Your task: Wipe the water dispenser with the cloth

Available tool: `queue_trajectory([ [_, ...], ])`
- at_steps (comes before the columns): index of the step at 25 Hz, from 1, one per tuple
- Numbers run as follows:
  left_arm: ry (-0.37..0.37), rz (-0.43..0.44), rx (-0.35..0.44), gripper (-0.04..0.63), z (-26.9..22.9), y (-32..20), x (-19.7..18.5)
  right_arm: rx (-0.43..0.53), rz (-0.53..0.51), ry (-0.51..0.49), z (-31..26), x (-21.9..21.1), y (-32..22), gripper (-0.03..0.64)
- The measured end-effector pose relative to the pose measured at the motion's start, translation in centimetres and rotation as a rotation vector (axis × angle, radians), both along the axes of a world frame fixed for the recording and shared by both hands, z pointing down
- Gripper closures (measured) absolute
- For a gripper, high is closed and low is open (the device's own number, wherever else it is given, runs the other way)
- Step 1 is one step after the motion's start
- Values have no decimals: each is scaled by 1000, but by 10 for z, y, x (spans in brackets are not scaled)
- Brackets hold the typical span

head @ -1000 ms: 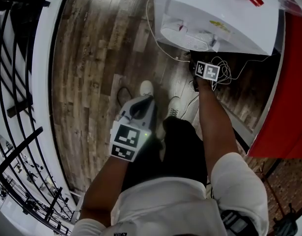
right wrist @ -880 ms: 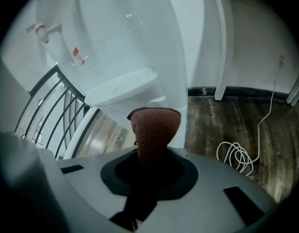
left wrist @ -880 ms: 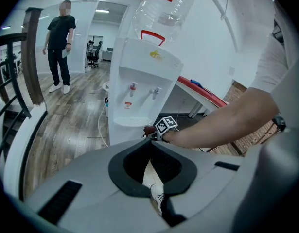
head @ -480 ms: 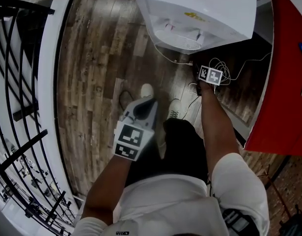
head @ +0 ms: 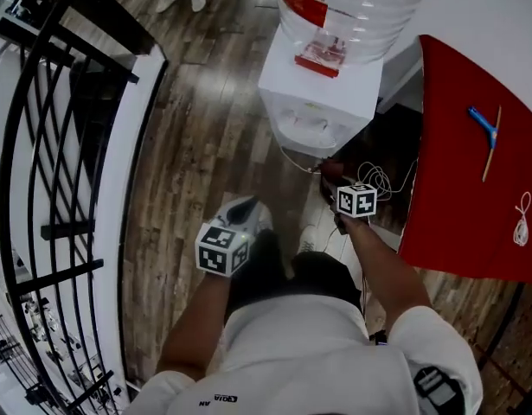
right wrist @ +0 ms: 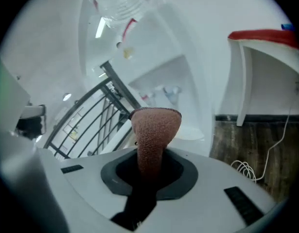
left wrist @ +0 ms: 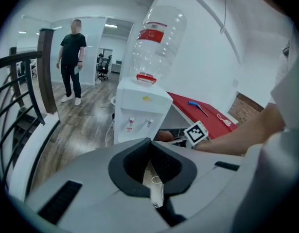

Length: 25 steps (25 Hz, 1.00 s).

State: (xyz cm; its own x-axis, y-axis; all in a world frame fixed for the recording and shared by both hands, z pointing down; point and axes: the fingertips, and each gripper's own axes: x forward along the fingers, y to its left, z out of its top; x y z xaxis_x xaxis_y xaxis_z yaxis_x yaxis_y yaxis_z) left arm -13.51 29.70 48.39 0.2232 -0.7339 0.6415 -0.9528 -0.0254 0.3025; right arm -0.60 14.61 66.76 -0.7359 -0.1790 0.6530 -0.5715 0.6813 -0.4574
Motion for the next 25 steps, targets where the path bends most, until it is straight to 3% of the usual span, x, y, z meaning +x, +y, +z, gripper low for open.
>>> queue_trajectory([
  [5,14,-63,40,606,-43,2,-26,75,-117,-149,-135,-23,44,561],
  [12,11,-13,120,606,-94,-10,-71,245,-77,-319,-294,-65,66,561],
  [19,-13,76,198,606,-115,-16,-167,275,-47,-299,-314,-151,82,561],
  [25,-33,175,220,606,-134,-9,-288,273,35,-295,-327,-277,101,561],
])
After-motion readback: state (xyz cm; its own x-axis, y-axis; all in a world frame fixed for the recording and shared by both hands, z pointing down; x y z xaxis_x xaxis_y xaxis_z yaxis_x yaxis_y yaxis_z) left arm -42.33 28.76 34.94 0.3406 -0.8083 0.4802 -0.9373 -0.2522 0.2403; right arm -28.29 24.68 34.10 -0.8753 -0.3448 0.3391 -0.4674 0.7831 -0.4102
